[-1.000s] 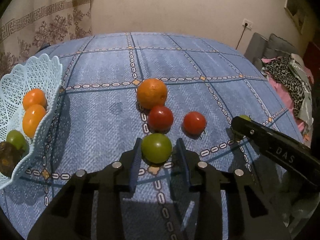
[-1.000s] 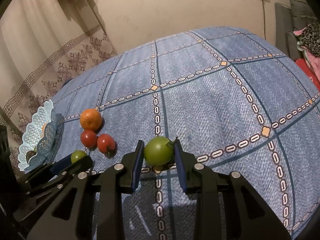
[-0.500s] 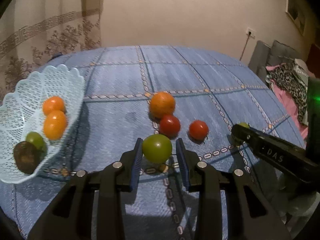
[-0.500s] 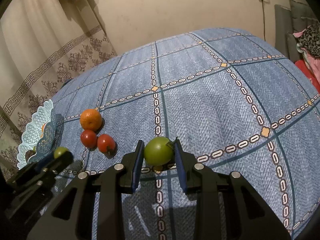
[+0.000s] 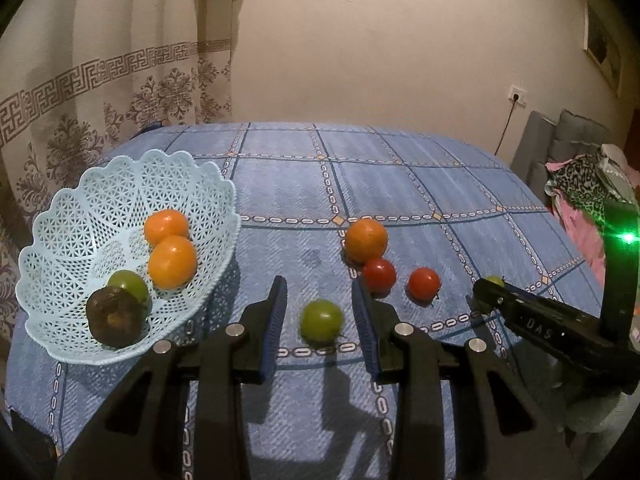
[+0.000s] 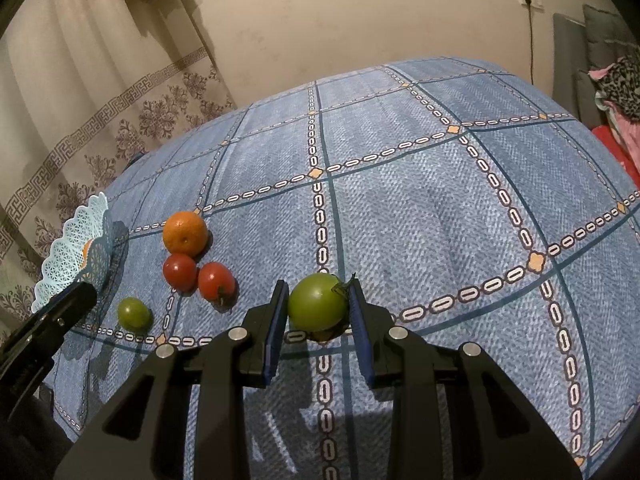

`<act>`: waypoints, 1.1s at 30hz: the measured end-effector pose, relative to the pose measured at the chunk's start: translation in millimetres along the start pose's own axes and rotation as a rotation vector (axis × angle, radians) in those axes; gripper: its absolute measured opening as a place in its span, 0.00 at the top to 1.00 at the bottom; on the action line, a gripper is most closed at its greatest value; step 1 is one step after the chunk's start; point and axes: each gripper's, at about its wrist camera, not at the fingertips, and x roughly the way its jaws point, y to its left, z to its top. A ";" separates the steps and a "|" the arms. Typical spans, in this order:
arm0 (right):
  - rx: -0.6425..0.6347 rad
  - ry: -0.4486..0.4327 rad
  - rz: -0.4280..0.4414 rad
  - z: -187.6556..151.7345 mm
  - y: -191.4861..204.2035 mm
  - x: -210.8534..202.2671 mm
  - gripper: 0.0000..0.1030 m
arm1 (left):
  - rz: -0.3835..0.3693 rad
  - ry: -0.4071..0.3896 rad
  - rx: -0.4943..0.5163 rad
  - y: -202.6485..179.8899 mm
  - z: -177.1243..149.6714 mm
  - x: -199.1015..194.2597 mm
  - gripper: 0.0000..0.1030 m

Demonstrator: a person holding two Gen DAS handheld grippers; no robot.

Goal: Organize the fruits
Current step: 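Grasp the small green tomato with the left gripper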

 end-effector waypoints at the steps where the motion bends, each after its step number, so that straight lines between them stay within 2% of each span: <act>1: 0.000 0.000 0.000 0.0 -0.1 0.0 0.71 | 0.000 0.006 -0.004 0.8 -1.6 1.0 0.67; 14: 0.008 -0.001 0.004 -0.5 -2.4 -0.1 0.71 | -0.011 0.079 -0.004 -1.5 -22.0 18.9 0.66; 16: 0.009 0.001 0.005 -0.9 -2.8 -0.3 0.71 | -0.017 0.092 -0.011 -0.4 -22.1 23.5 0.63; 18: 0.009 0.002 0.005 -1.1 -3.0 -0.7 0.71 | -0.021 0.109 -0.017 0.7 -21.7 27.7 0.54; 25: 0.003 0.005 0.007 -3.9 0.8 -1.0 0.71 | -0.053 0.165 -0.010 -4.5 -15.4 49.6 0.54; 26: 0.002 0.005 0.006 -3.9 1.2 -0.7 0.71 | -0.049 0.163 0.000 -6.8 -14.3 51.3 0.56; 27: 0.001 0.005 0.006 -3.9 1.6 -0.3 0.71 | -0.048 0.164 0.020 -10.4 -13.3 53.3 0.66; 28: 0.000 0.005 0.006 -3.8 1.7 -0.4 0.71 | -0.050 0.163 0.030 -12.3 -13.1 54.3 0.71; 33: 0.000 0.005 0.007 -3.9 1.8 0.0 0.71 | -0.052 0.136 0.055 -17.9 -16.2 47.4 0.73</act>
